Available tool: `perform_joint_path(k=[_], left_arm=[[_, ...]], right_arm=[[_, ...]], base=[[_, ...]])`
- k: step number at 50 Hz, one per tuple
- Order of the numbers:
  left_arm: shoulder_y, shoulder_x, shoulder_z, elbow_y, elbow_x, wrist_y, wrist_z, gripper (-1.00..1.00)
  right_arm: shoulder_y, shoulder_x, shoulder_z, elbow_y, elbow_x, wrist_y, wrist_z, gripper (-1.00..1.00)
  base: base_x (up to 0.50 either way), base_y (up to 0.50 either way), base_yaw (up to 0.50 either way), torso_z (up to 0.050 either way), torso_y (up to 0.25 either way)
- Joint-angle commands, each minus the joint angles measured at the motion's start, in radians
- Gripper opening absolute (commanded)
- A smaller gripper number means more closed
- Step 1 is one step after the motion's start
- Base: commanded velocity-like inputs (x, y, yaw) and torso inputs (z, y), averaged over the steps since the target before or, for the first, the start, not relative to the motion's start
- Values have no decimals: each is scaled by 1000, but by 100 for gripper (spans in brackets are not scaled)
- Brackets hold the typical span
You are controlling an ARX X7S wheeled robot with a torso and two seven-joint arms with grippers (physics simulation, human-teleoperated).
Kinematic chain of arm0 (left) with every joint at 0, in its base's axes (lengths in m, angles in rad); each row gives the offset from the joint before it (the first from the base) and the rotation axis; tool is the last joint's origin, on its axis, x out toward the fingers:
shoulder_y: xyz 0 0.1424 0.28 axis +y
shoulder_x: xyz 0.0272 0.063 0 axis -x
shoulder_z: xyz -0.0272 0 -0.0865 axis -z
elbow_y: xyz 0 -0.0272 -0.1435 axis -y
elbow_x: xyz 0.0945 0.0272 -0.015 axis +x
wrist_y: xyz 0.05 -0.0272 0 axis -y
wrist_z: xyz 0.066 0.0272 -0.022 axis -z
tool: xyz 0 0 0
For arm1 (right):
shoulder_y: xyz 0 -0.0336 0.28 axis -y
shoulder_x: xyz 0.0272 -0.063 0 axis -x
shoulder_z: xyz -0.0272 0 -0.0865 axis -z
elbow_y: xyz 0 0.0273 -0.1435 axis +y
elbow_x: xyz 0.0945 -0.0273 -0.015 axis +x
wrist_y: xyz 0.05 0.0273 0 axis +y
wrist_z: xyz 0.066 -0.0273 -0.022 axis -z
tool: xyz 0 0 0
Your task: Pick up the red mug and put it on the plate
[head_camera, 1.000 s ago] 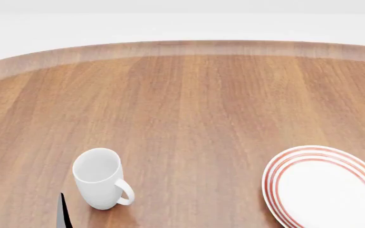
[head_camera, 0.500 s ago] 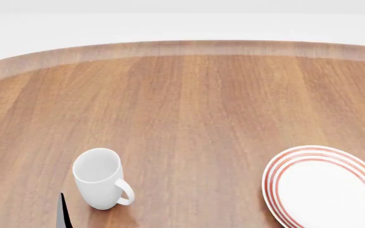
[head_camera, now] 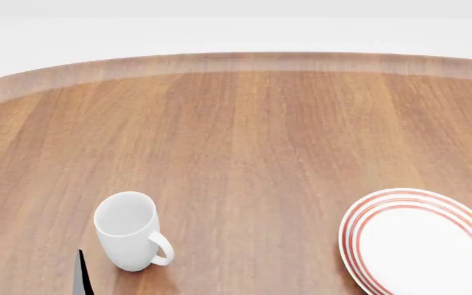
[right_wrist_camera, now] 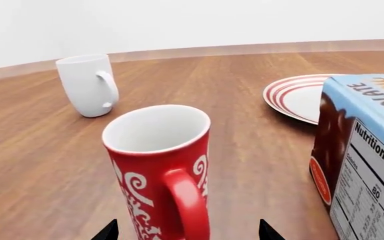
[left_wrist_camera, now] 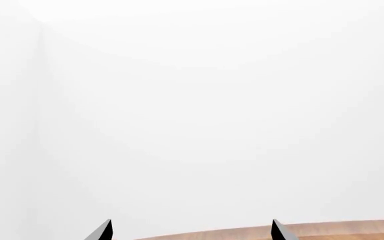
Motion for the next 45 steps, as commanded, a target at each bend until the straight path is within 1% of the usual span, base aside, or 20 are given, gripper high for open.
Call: perform_joint_path(k=[1,12,13,22,30,39,45], left_arm=[[-1,-2,3,0,-1,1,-2,100],[-2,-3,6,-1,-2,3,-4,100],[-2,-3,6,-2,-3,4,-3,100],[-3,-4,9,-4,-9,8,-3,100],[-4,-5,11,-4,-9,8,-4,100],[-5,-5,12,-6,-9,12,-7,100],[-6,-6,14,-8,-11,16,-6,100]], right_arm=[[8,-2,1,12,3,-3,-3,100],[9,-3,2,12,6,-2,-3,100],[7,-3,2,9,1,-2,1,-100],[-7,8,6,-29,-8,15,17,-100],[4,5,9,8,5,-6,3,-100],[-9,12,12,-11,0,-3,12,-100],[-82,47,20,-159,-10,2,46,-100]], base=[[0,0,0,0,0],[0,0,0,0,0],[0,0,0,0,0],[0,0,0,0,0],[0,0,0,0,0],[0,0,0,0,0],[0,0,0,0,0]])
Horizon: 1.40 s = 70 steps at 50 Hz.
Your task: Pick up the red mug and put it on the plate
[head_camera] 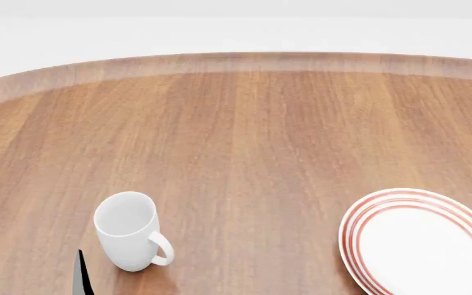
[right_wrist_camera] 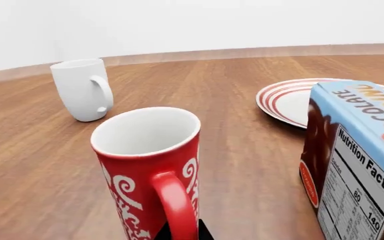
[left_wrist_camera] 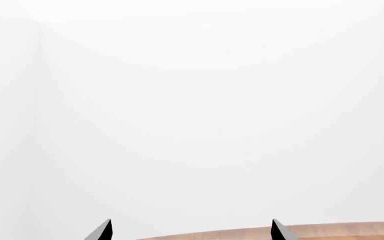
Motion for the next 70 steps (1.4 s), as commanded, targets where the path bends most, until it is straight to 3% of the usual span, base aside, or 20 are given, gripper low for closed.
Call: perform_joint_path(k=[1,12,37,61,70], left_arm=[[-2,-1,3,-3,-2,6,-1,100],[-4,-1,5,-10,1,20,-3,100],[-6,-5,14,-10,-10,21,0,100],[-9,-5,17,-17,-12,35,-6,100],[-10,-5,17,-21,-10,41,-9,100]], right_arm=[[-74,37,14,-155,-14,3,39,-100],[-219,119,55,-522,-62,85,142,-100],[-334,291,182,-1022,-14,404,351,-100],[-180,485,312,-1302,260,857,594,-100],[-122,513,348,-1311,366,903,634,-100]], base=[[0,0,0,0,0],[0,0,0,0,0],[0,0,0,0,0],[0,0,0,0,0],[0,0,0,0,0]])
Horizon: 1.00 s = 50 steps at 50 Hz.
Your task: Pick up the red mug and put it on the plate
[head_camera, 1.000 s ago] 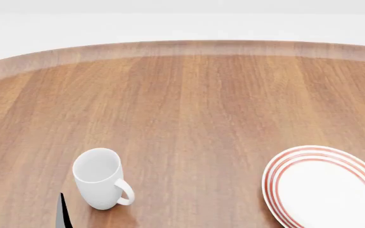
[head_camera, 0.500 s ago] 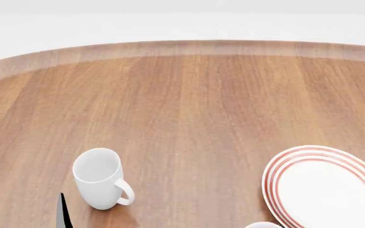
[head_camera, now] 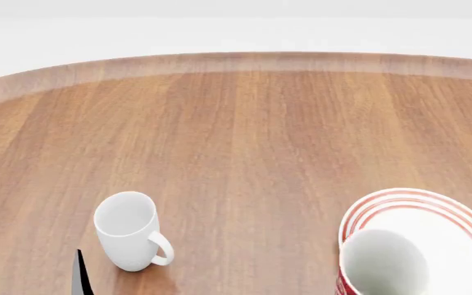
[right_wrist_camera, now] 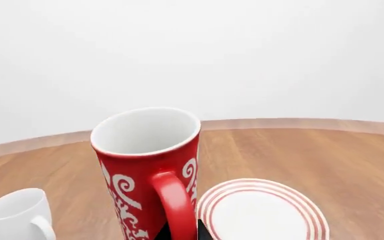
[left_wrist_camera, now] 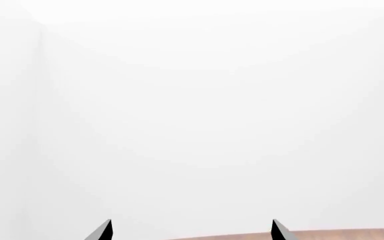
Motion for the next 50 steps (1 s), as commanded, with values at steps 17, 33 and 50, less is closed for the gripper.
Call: perform_joint_path(k=[17,33,50], left_arm=[[-3,-1,4,-5,1,10,-6,100],[-3,-3,7,-4,0,8,-9,100],[-6,-5,12,-8,-3,15,-7,100]], right_arm=[[184,127,91,-94,238,223,175,-100],[194,138,89,-104,251,229,186,-100],[461,285,131,44,466,327,85,-100]], base=[[0,0,0,0,0],[0,0,0,0,0],[0,0,0,0,1]])
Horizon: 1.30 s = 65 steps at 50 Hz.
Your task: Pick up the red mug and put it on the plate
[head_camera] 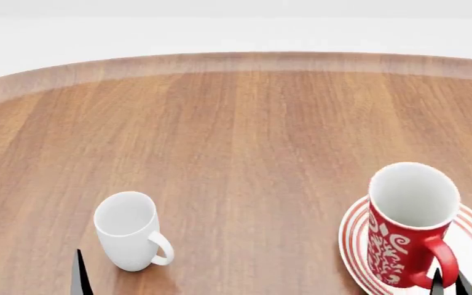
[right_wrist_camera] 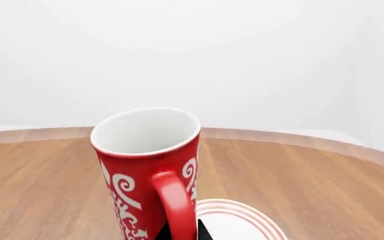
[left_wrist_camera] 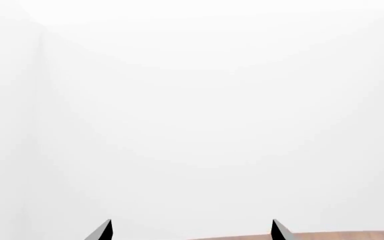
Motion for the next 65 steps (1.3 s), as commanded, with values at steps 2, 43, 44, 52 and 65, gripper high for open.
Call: perform_joint_path(k=[2,43,44,52,65], left_arm=[[-1,-1,2,-1,-2,3,-1,100],[0,-4,5,5,1,-11,-15,100],[0,-4,5,5,1,-10,-15,100],[-1,-5,6,5,3,-11,-16,100],[-1,-5,6,4,8,-9,-23,100]], right_arm=[[140,89,42,62,123,46,-62,-100],[514,159,-44,485,219,107,-485,-100],[526,165,-51,489,217,117,-491,-100],[611,157,-103,579,174,149,-575,-100],[725,81,-157,752,137,156,-680,-100]], base=[[0,0,0,0,0],[0,0,0,0,0],[0,0,0,0,0],[0,0,0,0,0],[0,0,0,0,1]])
